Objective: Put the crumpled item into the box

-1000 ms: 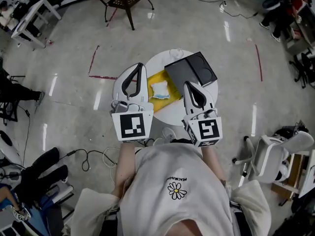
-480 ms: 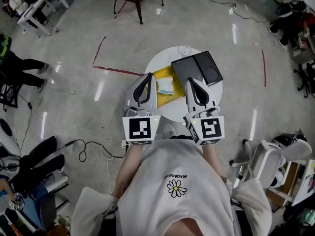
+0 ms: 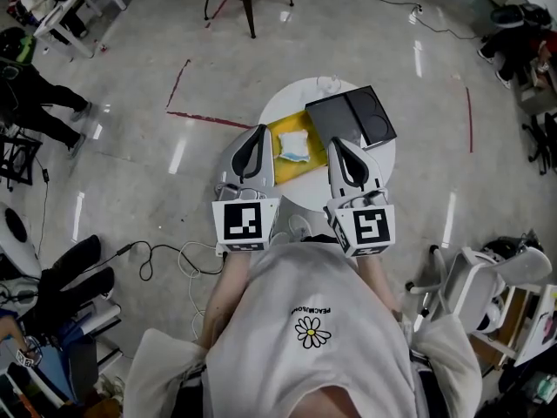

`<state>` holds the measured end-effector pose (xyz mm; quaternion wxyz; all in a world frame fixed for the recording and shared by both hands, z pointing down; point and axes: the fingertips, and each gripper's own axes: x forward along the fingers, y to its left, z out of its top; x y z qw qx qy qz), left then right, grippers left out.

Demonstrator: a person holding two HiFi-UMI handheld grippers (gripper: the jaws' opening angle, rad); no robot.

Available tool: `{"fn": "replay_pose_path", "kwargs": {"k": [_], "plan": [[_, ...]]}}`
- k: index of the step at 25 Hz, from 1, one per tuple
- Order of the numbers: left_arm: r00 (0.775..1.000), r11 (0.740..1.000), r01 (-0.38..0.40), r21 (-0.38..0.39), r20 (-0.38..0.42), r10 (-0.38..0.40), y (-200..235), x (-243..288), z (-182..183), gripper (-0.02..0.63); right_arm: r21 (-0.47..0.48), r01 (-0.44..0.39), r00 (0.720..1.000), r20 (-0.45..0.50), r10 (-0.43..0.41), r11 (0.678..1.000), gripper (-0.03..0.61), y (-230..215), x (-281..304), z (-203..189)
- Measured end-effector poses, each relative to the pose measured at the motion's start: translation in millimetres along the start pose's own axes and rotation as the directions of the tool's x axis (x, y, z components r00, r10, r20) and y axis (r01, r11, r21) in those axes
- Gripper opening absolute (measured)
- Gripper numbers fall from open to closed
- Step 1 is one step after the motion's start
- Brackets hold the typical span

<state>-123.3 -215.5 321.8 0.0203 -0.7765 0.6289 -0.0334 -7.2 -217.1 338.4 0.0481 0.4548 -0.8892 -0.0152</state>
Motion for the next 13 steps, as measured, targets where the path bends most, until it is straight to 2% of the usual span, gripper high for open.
{"fn": "replay_pose_path", "kwargs": {"k": [13], "plan": [[1.000, 1.000, -0.013, 0.020, -0.022, 0.014, 2, -12, -2, 0.002, -0.009, -0.018, 1.000, 0.021, 0.018, 1.000, -0.002, 10, -2, 5]]}}
